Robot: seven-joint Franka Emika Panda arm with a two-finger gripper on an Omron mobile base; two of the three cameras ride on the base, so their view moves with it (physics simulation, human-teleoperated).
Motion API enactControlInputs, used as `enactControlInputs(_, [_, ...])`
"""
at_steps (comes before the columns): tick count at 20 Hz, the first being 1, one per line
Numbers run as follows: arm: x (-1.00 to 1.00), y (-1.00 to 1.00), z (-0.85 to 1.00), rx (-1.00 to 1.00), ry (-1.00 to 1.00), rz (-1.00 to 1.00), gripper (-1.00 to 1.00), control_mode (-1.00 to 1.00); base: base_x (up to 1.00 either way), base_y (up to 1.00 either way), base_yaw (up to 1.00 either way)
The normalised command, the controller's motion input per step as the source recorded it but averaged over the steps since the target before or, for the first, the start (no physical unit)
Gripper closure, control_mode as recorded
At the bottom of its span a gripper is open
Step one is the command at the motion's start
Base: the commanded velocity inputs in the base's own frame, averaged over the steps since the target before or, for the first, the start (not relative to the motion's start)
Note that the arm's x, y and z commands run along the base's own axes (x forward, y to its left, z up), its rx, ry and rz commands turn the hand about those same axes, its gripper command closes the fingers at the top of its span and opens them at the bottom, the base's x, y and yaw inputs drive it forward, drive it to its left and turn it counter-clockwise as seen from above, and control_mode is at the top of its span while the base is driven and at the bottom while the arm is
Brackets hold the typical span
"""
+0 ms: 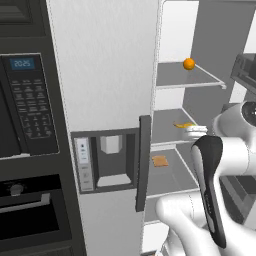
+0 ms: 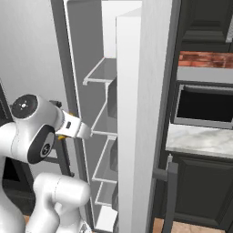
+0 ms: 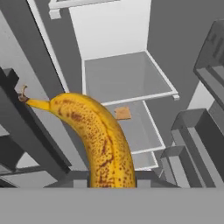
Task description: Pick the banana and orange from the fridge and place them on the plate next to the blender to make a fruit smoothie.
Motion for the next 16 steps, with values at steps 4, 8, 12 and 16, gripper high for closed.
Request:
enactControlInputs(4, [-0.1, 0.0, -0.01, 0.0, 0.03, 0.0, 1.0, 1.0, -0.26, 0.01, 0.0])
enactControlInputs(8, [0.0, 0.0, 0.0, 0.0, 0.0, 0.0, 1.0, 1.0, -0.89, 0.02, 0.0])
enactControlInputs(12, [0.0, 0.0, 0.0, 0.0, 0.0, 0.0, 1.0, 1.0, -0.87, 0.0, -0.02])
enactControlInputs(16, [0.0, 0.0, 0.0, 0.0, 0.0, 0.0, 1.0, 1.0, -0.87, 0.01, -0.11])
